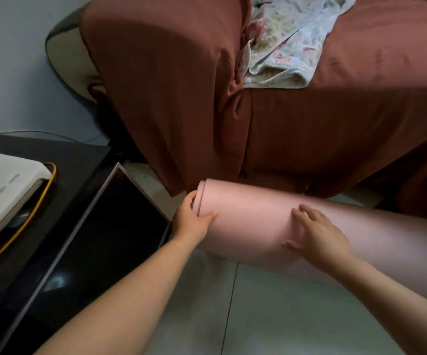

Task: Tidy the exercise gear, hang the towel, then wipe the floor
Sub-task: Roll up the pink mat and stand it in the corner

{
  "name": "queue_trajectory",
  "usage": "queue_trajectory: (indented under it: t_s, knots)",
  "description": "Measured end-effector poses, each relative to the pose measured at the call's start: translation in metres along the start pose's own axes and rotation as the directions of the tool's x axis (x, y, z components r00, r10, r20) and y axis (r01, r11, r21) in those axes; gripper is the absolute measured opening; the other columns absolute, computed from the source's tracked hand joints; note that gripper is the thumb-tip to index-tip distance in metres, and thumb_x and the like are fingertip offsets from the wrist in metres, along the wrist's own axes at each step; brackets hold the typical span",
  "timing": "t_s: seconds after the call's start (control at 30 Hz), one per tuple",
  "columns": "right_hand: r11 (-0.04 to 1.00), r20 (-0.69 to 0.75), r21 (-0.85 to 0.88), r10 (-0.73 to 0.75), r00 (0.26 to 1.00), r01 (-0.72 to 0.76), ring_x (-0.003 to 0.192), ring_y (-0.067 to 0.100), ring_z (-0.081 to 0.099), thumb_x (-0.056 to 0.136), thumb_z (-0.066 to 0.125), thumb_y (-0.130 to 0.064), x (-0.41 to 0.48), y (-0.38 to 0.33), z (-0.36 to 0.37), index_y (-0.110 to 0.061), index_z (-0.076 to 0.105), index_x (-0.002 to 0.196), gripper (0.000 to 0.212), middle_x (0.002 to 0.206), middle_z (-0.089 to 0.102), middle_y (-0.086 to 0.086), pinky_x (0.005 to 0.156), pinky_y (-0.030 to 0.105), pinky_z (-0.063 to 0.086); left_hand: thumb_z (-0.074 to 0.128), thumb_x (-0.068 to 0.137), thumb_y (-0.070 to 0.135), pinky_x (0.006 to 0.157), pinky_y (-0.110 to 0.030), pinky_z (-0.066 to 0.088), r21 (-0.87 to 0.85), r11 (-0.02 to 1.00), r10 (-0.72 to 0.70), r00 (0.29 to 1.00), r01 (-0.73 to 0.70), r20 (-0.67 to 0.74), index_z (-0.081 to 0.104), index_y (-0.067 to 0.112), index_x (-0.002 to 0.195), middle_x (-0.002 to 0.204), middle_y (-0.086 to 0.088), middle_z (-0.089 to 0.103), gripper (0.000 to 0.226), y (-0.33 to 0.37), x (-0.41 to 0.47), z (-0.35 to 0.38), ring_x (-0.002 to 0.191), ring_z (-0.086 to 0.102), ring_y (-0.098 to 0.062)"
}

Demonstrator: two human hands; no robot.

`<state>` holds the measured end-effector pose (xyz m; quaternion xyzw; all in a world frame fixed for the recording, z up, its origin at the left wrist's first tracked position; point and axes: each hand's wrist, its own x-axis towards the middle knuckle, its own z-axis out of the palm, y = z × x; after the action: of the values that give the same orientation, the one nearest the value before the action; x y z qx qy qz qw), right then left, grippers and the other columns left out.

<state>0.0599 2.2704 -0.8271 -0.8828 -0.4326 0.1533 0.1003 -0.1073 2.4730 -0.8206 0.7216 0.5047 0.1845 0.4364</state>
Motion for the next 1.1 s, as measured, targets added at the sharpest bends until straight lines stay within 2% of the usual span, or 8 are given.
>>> queue_trajectory:
  t_s: [0.17,0.23,0.33,0.47,0.67,0.8,0.97,1.1]
  knots:
    - [0.993,0.042,0.052,0.101,0.994,-0.103,0.134,0.021,0.031,0.076,0.066,-0.054,-0.035,-0.006,-0.061,-0.019,0.034,0.141,0.08,0.149,0.031,0.001,0.102,0.033,0.038,0.077,0.072,0.021,0.09,-0.032,0.046,0.041,0.998,-0.037,0.999,0.037,0.002,0.048,0.027,0.129,0.119,0.004,0.057,0.065,0.077,-0.035,-0.013,0.105,0.056,-0.02]
    - [0.991,0.056,0.064,0.115,0.992,-0.119,0.135,0.02,0.032,0.076,0.067,-0.053,-0.049,-0.008,-0.094,-0.018,0.034,0.141,0.081,0.149,0.033,0.0,0.104,0.033,0.036,0.076,0.073,0.024,0.093,-0.036,0.046,0.077,0.997,0.019,1.0,-0.019,0.009,0.047,0.029,0.129,0.122,0.002,0.058,0.063,0.117,-0.05,-0.019,0.108,0.056,-0.021]
    - [0.987,0.055,0.084,0.131,0.99,-0.135,0.138,0.02,0.029,0.076,0.067,-0.054,-0.067,-0.008,-0.15,-0.017,0.033,0.143,0.083,0.151,0.031,0.002,0.109,0.032,0.029,0.076,0.074,0.025,0.096,-0.03,0.042,0.117,0.987,0.101,0.994,-0.106,0.048,0.046,0.029,0.13,0.128,0.003,0.055,0.063,0.184,-0.072,-0.03,0.115,0.051,-0.019]
    - [0.972,0.072,0.164,0.157,0.985,-0.166,0.138,0.02,0.029,0.075,0.07,-0.05,-0.092,-0.003,-0.226,-0.015,0.036,0.142,0.083,0.15,0.033,0.003,0.111,0.031,0.025,0.077,0.073,0.019,0.096,-0.029,0.039,0.147,0.953,0.245,0.96,-0.264,0.134,0.052,0.027,0.127,0.123,0.004,0.056,0.06,0.259,-0.098,-0.046,0.112,0.049,-0.019]
    - [0.949,0.032,0.261,0.173,0.984,-0.175,0.134,0.016,0.035,0.074,0.073,-0.045,-0.119,-0.004,-0.32,-0.015,0.039,0.141,0.081,0.146,0.038,-0.001,0.107,0.028,0.029,0.08,0.069,0.012,0.087,-0.027,0.042,0.192,0.839,0.453,0.85,-0.509,0.27,0.06,0.021,0.12,0.109,0.005,0.065,0.056,0.323,-0.127,-0.075,0.099,0.056,-0.022]
    - [0.946,-0.043,0.31,0.108,0.993,-0.089,0.134,0.014,0.035,0.074,0.074,-0.042,-0.121,-0.016,-0.373,-0.017,0.039,0.141,0.08,0.146,0.038,-0.003,0.107,0.025,0.028,0.078,0.065,0.004,0.083,-0.025,0.043,0.211,0.705,0.596,0.727,-0.677,0.341,0.063,0.022,0.115,0.105,0.007,0.067,0.056,0.353,-0.138,-0.092,0.088,0.059,-0.022]
    - [0.953,-0.074,0.302,0.007,0.997,0.015,0.133,0.011,0.035,0.074,0.075,-0.038,-0.116,-0.036,-0.412,-0.021,0.036,0.142,0.081,0.147,0.035,-0.007,0.105,0.021,0.027,0.071,0.062,-0.008,0.081,-0.026,0.047,0.218,0.611,0.603,0.626,-0.761,0.495,0.064,0.027,0.113,0.108,0.013,0.066,0.063,0.368,-0.136,-0.111,0.091,0.057,-0.017]
    - [0.954,-0.065,0.281,-0.09,0.994,0.105,0.129,0.016,0.038,0.072,0.078,-0.034,-0.111,-0.05,-0.41,-0.02,0.037,0.142,0.082,0.147,0.036,-0.002,0.103,0.021,0.028,0.065,0.057,-0.016,0.079,-0.029,0.049,0.191,0.555,0.604,0.55,-0.809,0.576,0.064,0.026,0.113,0.108,0.011,0.065,0.07,0.365,-0.128,-0.119,0.09,0.059,-0.021]
